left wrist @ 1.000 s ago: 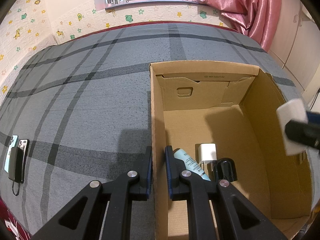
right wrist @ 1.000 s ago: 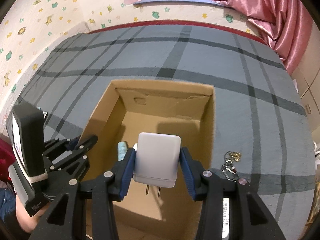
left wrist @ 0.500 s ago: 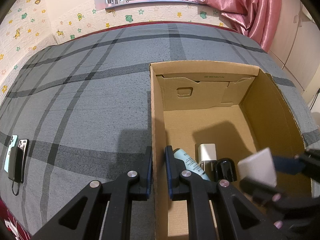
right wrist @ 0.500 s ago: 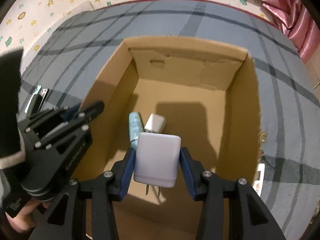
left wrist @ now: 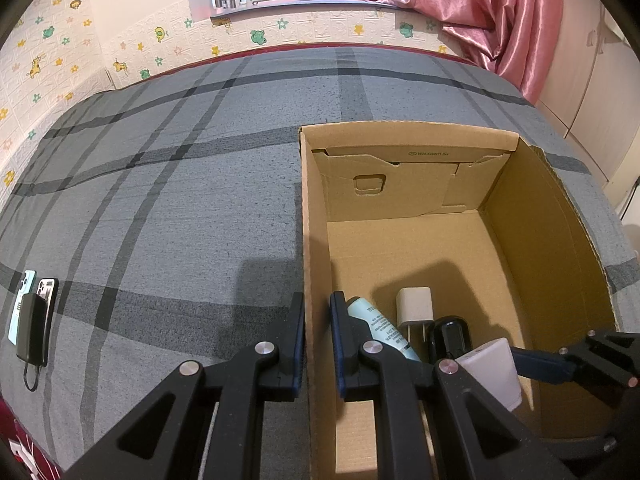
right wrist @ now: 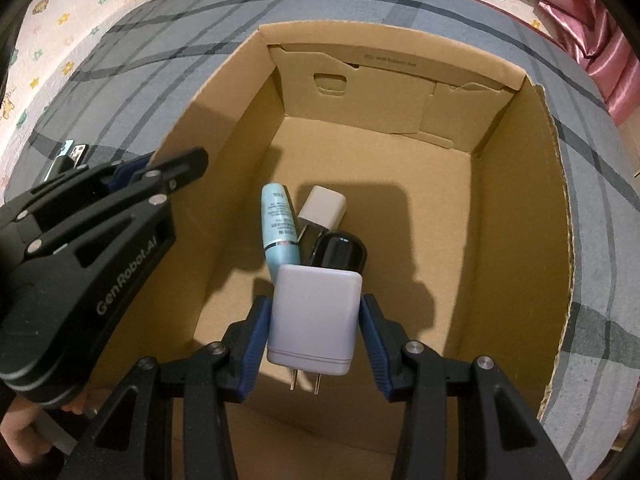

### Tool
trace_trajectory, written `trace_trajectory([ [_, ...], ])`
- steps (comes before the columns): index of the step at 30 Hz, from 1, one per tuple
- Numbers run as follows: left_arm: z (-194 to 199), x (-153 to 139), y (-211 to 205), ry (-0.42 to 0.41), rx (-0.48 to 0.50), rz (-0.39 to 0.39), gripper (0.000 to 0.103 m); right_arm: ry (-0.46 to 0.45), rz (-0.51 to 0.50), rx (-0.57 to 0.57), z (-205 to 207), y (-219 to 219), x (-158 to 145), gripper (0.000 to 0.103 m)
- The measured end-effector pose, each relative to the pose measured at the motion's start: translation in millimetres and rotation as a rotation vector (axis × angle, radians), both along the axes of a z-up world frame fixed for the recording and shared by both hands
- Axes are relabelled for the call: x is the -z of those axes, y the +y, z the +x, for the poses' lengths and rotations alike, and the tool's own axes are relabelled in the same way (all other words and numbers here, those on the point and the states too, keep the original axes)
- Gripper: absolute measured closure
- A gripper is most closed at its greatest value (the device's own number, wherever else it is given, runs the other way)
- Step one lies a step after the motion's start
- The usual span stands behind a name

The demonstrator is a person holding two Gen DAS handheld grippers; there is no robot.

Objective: Organize rigid objects
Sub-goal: 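Lift the large white charger with the right gripper and carry it over the box, then lower the large white charger into the box and open the right gripper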

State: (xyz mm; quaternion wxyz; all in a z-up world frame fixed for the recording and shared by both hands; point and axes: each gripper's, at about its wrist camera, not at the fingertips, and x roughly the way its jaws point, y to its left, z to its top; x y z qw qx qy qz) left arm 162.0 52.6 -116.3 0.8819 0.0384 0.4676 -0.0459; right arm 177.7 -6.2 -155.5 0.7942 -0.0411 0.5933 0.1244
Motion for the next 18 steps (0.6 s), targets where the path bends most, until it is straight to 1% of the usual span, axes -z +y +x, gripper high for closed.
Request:
trace_trajectory([
  [4, -0.1, 0.0, 0.0, 0.0, 0.0, 0.0, 0.09, 0.002, -0.001, 0.0, 0.0, -0.1, 0.1, 0.057],
  [10, -0.7, 0.1, -1.2, -0.003, -0.001, 0.004, 0.09, 0.007, 0.007, -0.007, -1.1, -1.4, 2.2, 0.057],
  [12, -0.8, 0.2, -1.6, -0.003, -0.001, 0.005, 0.09, -0.003, 0.01, -0.007, -1.6, -1.5, 0.3, 0.057],
  [18, -0.7, 0.3, -2.0, -0.003, -0.001, 0.007, 0.09, -0.03, 0.005, -0.004, -4.0, -3.2, -6.5, 0.052],
])
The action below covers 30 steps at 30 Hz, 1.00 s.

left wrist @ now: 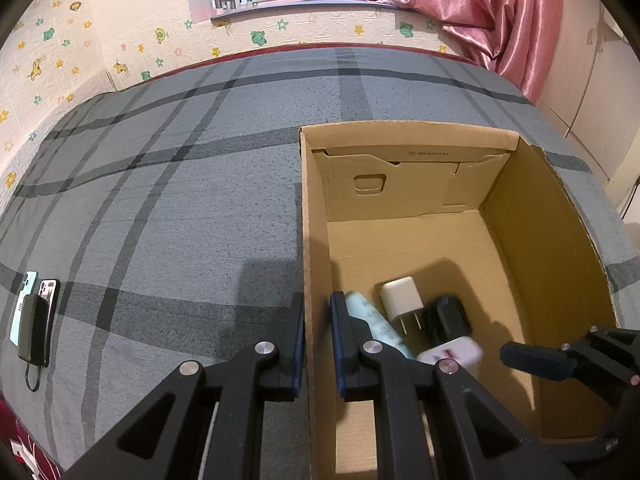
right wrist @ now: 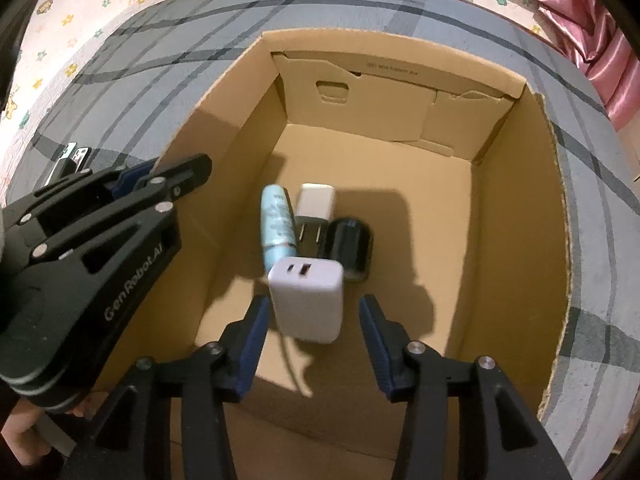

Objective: Organize rigid objects
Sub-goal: 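Lower the large white charger into the box and open the right gripper, then move the right tool back toward the white remote and keys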

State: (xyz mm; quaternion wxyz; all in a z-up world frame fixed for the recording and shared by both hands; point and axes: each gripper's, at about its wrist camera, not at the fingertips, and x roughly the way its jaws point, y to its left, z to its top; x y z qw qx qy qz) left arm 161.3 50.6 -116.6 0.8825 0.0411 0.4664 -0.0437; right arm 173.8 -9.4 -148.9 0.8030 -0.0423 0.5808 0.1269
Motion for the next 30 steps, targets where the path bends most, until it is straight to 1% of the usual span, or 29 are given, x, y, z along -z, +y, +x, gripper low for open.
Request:
trace_trajectory([
  [5, 1, 1, 0, 0.0, -0.001, 0.001, 0.09, -0.024, -0.008, 0.004, -2, -1, -6, 0.041],
  [8, 1, 1, 0, 0.0, -0.002, 0.002, 0.09, -0.041, -0.013, 0.0, -4, -1, -10, 0.039],
  [15, 1, 1, 0, 0.0, -0.001, 0.001, 0.09, -0.075, -0.019, 0.004, -8, -5, -22, 0.039],
  [19, 1, 0, 2, 0.002, -0.003, -0.006, 0.09, -0.092, -0.021, 0.014, -10, -10, -30, 0.033],
  [22, 1, 0, 3, 0.002, -0.003, -0.004, 0.09, -0.105, -0.029, 0.016, -13, -13, -34, 0.032],
  [25, 0, 0, 2, 0.002, -0.003, -0.001, 0.09, -0.124, -0.043, 0.022, -15, -17, -39, 0.027],
  [27, 1, 1, 1, 0.002, -0.003, 0.001, 0.09, -0.132, -0.041, 0.03, -16, -21, -43, 0.026],
  [30, 1, 1, 1, 0.002, -0.003, 0.001, 0.09, -0.147, -0.034, 0.044, -18, -28, -48, 0.021],
])
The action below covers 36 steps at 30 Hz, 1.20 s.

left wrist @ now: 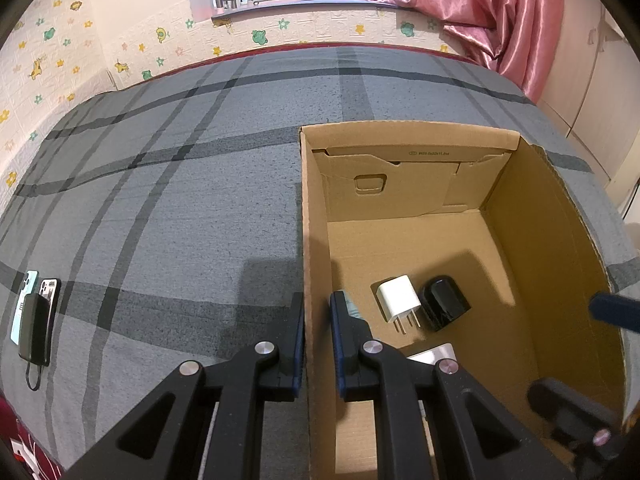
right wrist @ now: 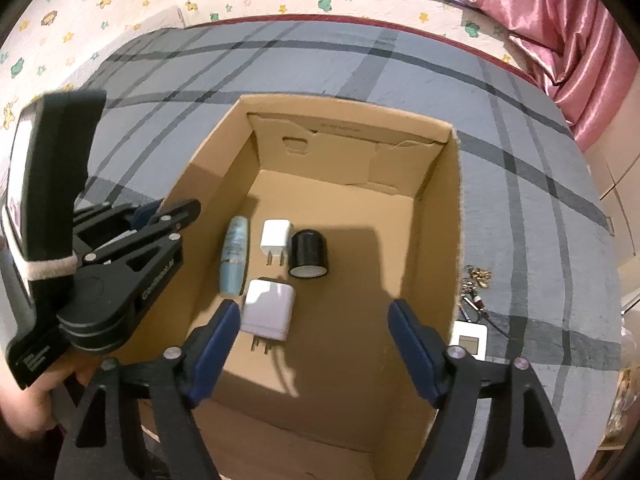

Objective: Organize rigid objects
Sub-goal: 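Move the right tool back toward the white remote and keys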

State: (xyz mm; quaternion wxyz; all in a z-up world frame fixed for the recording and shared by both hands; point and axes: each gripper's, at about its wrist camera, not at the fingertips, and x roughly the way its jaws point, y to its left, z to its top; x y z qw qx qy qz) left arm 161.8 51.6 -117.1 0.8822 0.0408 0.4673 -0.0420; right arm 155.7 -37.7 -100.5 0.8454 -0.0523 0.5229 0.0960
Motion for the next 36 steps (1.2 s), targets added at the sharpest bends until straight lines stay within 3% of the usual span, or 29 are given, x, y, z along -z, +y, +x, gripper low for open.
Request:
trace_trajectory([
  [6, 0, 0, 0, 0.0, 0.0, -0.001, 0.091, -0.045, 0.014, 0.031, -3, -18, -13, 0.015],
  [8, -1, 0, -1, 0.0, 0.0, 0.0, 0.091, -0.06, 0.015, 0.045, -5, -26, -18, 0.008],
  [13, 0, 0, -1, 0.001, -0.001, -0.001, 0.091, -0.09, 0.007, 0.086, -5, -49, -27, 0.0],
  [22, -1, 0, -1, 0.0, -0.001, -0.001, 0.091, -0.094, 0.003, 0.159, -5, -96, -27, 0.0],
  [36, 0, -1, 0, 0.0, -0.001, -0.001, 0.091, -0.056, -0.004, 0.203, -15, -144, 14, 0.0],
])
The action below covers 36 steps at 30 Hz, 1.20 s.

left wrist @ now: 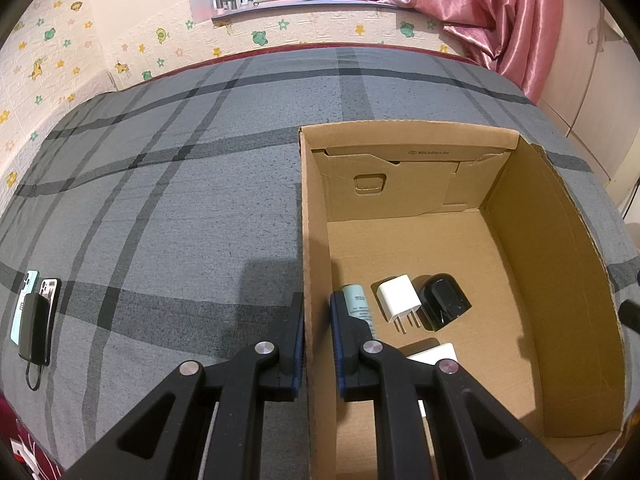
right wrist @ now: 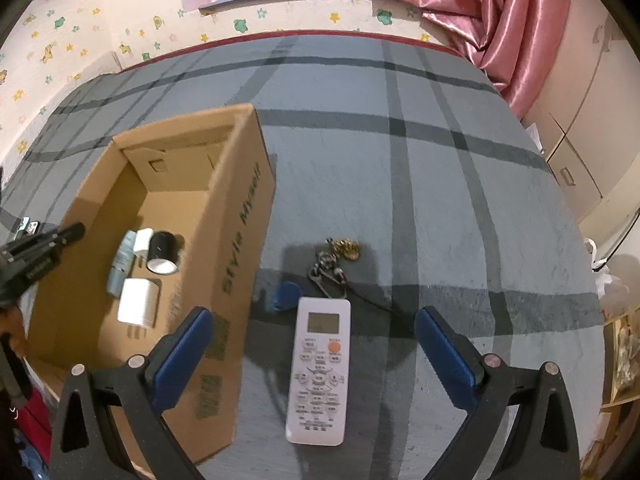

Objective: Organize rigid objects
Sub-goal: 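Move the right tool back toward the white remote and keys, then grasp the white remote with the right gripper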

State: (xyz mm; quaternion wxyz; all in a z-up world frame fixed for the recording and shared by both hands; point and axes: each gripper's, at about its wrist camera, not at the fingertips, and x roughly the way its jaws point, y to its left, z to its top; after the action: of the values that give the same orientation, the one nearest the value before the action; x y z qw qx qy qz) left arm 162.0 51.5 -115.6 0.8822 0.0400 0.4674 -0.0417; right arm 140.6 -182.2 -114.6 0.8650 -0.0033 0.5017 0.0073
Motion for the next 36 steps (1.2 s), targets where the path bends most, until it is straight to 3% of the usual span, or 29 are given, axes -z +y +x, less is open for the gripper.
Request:
trace_trajectory([
  [27, -1, 1, 0, -0.004, 0.003, 0.017, 0.09, 0.12, 0.014, 0.002, -6, -22, 95, 0.002],
  [30, -1, 1, -1, -0.004, 0.003, 0.019, 0.09, 0.125, 0.026, -0.001, -7, -22, 99, 0.005],
  [33, -1, 2, -1, -0.005, 0.003, 0.021, 0.09, 0.13, 0.046, -0.008, -9, -20, 99, 0.016],
  [36, -1, 2, -1, -0.005, 0.003, 0.021, 0.09, 0.135, 0.071, -0.005, -10, -19, 98, 0.038],
])
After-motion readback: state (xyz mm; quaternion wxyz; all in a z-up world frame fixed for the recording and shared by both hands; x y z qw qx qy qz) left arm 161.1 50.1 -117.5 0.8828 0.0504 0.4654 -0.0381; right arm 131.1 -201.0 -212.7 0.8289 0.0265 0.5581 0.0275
